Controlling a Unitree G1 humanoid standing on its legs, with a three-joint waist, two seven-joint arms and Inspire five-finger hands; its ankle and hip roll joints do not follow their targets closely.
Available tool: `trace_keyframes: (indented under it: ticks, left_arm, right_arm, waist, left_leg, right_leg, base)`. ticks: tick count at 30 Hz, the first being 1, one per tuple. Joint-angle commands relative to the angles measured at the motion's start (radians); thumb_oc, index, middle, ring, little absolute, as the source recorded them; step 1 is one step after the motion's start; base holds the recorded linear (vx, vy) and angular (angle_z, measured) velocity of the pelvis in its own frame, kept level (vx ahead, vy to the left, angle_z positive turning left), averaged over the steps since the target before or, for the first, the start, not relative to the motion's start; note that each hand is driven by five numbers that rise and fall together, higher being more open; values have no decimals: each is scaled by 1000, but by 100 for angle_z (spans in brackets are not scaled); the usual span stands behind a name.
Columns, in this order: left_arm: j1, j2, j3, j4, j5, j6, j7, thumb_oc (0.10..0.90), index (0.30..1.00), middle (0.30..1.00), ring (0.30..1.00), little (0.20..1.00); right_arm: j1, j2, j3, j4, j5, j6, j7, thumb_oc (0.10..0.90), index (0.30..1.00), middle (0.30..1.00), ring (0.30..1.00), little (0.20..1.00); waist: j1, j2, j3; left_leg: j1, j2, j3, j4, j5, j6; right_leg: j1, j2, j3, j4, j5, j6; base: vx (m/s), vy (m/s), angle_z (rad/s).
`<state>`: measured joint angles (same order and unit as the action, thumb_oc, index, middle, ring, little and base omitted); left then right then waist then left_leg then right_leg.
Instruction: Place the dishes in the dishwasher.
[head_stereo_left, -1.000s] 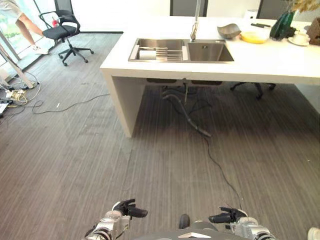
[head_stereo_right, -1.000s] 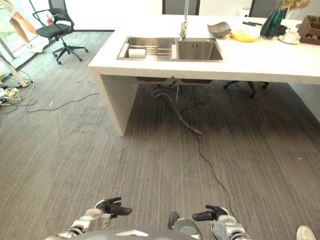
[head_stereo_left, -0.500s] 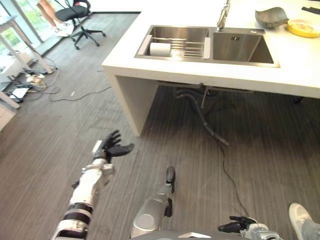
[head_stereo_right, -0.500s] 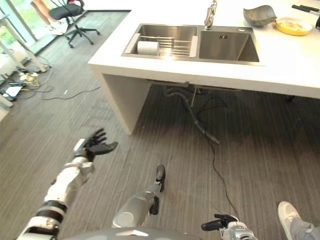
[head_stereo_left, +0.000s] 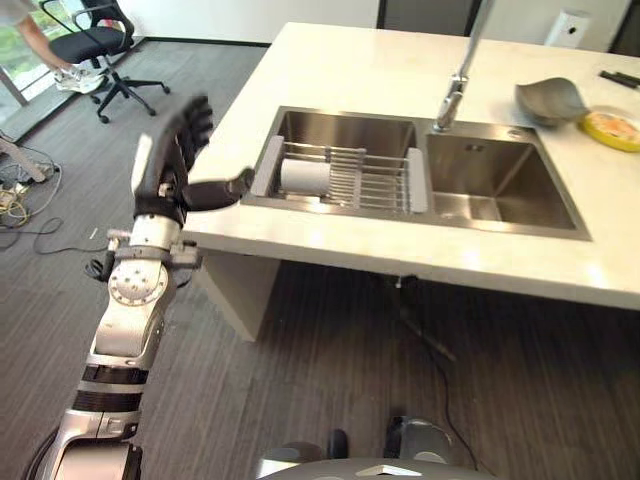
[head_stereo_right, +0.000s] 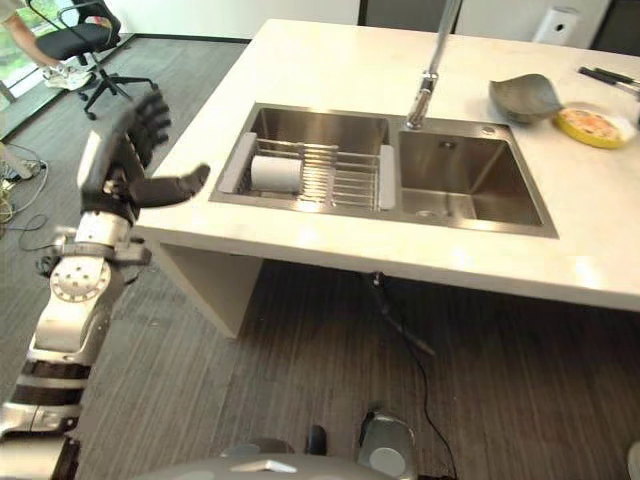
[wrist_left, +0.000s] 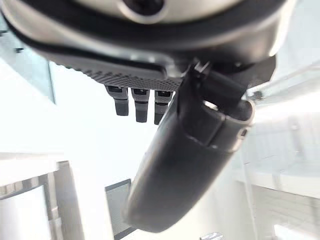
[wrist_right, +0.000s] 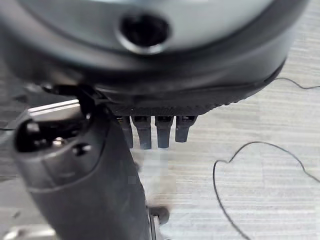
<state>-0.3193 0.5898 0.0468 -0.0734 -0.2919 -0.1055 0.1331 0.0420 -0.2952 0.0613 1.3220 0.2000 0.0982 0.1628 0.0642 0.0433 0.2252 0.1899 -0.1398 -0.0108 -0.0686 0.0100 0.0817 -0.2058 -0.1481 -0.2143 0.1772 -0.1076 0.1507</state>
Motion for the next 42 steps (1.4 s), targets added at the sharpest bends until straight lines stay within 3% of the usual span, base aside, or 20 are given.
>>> trace_keyframes:
  ticks: [1, 2, 7, 8, 10, 12, 13, 15, 16, 17, 20, 21, 24, 30, 32, 36, 42]
  left_arm:
    - [-81, 11, -5, -106, 85, -108, 45, 800, 900, 900, 900, 900]
    - [-88, -14, -40, -108, 80, -106, 13, 800, 900, 900, 900, 900]
    - [-87, -27, -51, -95, 75, -103, 3, 800, 900, 900, 900, 900]
    - [-101, -33, -105, -7, 34, -91, -31, 800, 900, 900, 900, 900]
    - [-102, -33, -120, 41, 14, -84, -37, 800, 900, 900, 900, 900]
    - [-103, -32, -120, 43, 13, -85, -37, 800, 900, 900, 900, 900]
    - [-99, -34, -131, 82, -11, -80, -40, 800, 900, 900, 900, 900]
    - [-101, -33, -142, 92, -11, -73, -46, 800, 900, 900, 900, 900]
    - [-104, -36, -154, 97, -7, -69, -52, 800, 900, 900, 900, 900]
    - [-100, -41, -183, 109, 21, -55, -58, 800, 900, 900, 900, 900]
    - [-100, -41, -183, 109, 21, -55, -58, 800, 900, 900, 900, 900]
    - [-112, -48, -260, 130, 63, -35, -103, 800, 900, 900, 900, 900]
    - [-120, -30, -319, 134, 94, -42, -141, 800, 900, 900, 900, 900]
    - [-136, 6, -357, 133, 125, -52, -160, 800, 900, 900, 900, 900]
    - [-174, 82, -415, 119, 215, -64, -177, 800, 900, 900, 900, 900]
    - [-218, 134, -489, 95, 274, -68, -220, 800, 900, 900, 900, 900]
    - [-198, 196, -512, 59, 243, -76, -291, 800, 900, 900, 900, 900]
  right_arm:
    - [-37, -23, 28, 74, 27, 1, -10, 800, 900, 900, 900, 900]
    - [-19, -9, 33, 87, 23, 0, -3, 800, 900, 900, 900, 900]
    - [-15, -5, 33, 90, 24, 2, 1, 800, 900, 900, 900, 900]
    - [-23, -21, 42, 75, 37, -6, -16, 800, 900, 900, 900, 900]
    - [-31, -34, 41, 55, 63, -11, -27, 800, 900, 900, 900, 900]
    - [-32, -34, 41, 55, 63, -11, -27, 800, 900, 900, 900, 900]
    - [-42, -53, 47, 43, 77, -10, -34, 800, 900, 900, 900, 900]
    - [-49, -61, 47, 44, 76, -8, -41, 800, 900, 900, 900, 900]
    - [-47, -69, 41, 49, 76, -8, -45, 800, 900, 900, 900, 900]
    - [-27, -76, 28, 50, 82, -14, -49, 800, 900, 900, 900, 900]
    - [-27, -76, 28, 50, 82, -14, -49, 800, 900, 900, 900, 900]
    - [-17, -71, -6, 79, 106, -8, -52, 800, 900, 900, 900, 900]
    - [-11, -49, -5, 90, 97, -1, -38, 800, 900, 900, 900, 900]
    - [-14, -31, 8, 88, 84, 1, -26, 800, 900, 900, 900, 900]
    - [-19, -22, 33, 66, 79, -8, -7, 800, 900, 900, 900, 900]
    - [0, -24, 35, 74, 91, -14, 7, 800, 900, 900, 900, 900]
    - [57, -35, 21, 62, 102, -32, 42, 800, 900, 900, 900, 900]
  waist:
    - [5, -20, -51]
    - [10, -34, -72]
    - [8, -34, -84]
    - [-9, -42, -104]
    - [-17, -43, -87]
    - [-20, -42, -87]
    - [-18, -45, -64]
    - [-15, -46, -57]
    - [-20, -50, -56]
    - [-21, -53, -48]
    - [-21, -53, -48]
    - [-40, -19, -79]
    - [-50, -3, -97]
    - [-48, 2, -107]
    - [-56, 4, -118]
    - [-63, 7, -130]
    - [-75, 5, -137]
  left_leg:
    - [-19, 82, 28, 26, -118, -69]
    - [2, 89, 26, 37, -139, -79]
    - [15, 100, 27, 39, -147, -88]
    - [3, 137, 23, 105, -172, -131]
    - [-51, 152, 21, 247, -158, -169]
    - [-60, 154, 17, 261, -164, -170]
    - [-118, 159, 6, 367, -134, -186]
    - [-138, 164, -6, 366, -129, -185]
    - [-146, 196, 8, 313, -139, -185]
    - [-153, 237, 47, 230, -100, -185]
    - [-153, 237, 47, 230, -100, -185]
    - [-130, 236, 69, 116, -81, -188]
    - [-63, 204, 97, 19, -75, -171]
    - [-35, 189, 115, -19, -77, -161]
    - [-17, 178, 124, -19, -93, -148]
    - [10, 175, 133, -19, -108, -143]
    - [25, 180, 134, -19, -114, -145]
  right_leg:
    - [132, 12, 57, -100, 120, 52]
    - [182, 14, 53, -144, 134, 46]
    - [204, 17, 43, -166, 142, 46]
    - [275, 45, 22, -222, 121, 15]
    - [296, 53, 3, -221, 98, -10]
    - [294, 54, 0, -220, 98, -11]
    - [308, 55, 0, -217, 82, -28]
    - [314, 55, 2, -224, 74, -28]
    - [320, 43, -6, -233, 67, -21]
    - [334, 25, -34, -245, 69, -10]
    - [334, 25, -34, -245, 69, -10]
    - [341, 16, -36, -260, 74, 9]
    - [325, -13, -10, -264, 100, 30]
    - [319, -26, 0, -264, 110, 41]
    - [321, -33, 21, -262, 118, 48]
    - [335, -35, 28, -264, 116, 54]
    - [341, -31, 32, -264, 110, 57]
  base:
    - [325, -188, 32]
    - [317, -177, 23]
    - [147, -104, 21]
    - [332, -338, -14]
    - [188, -235, 34]
    - [2, -38, 1]
    - [0, 0, 0]
    - [21, 13, 1]
    - [35, 98, -15]
    - [35, 98, -8]
    - [46, 97, 20]
    - [154, 322, -16]
    - [87, 272, -6]
    - [15, 80, -32]
    - [70, 89, -4]
    - [57, 35, -9]
    - [26, -5, -6]
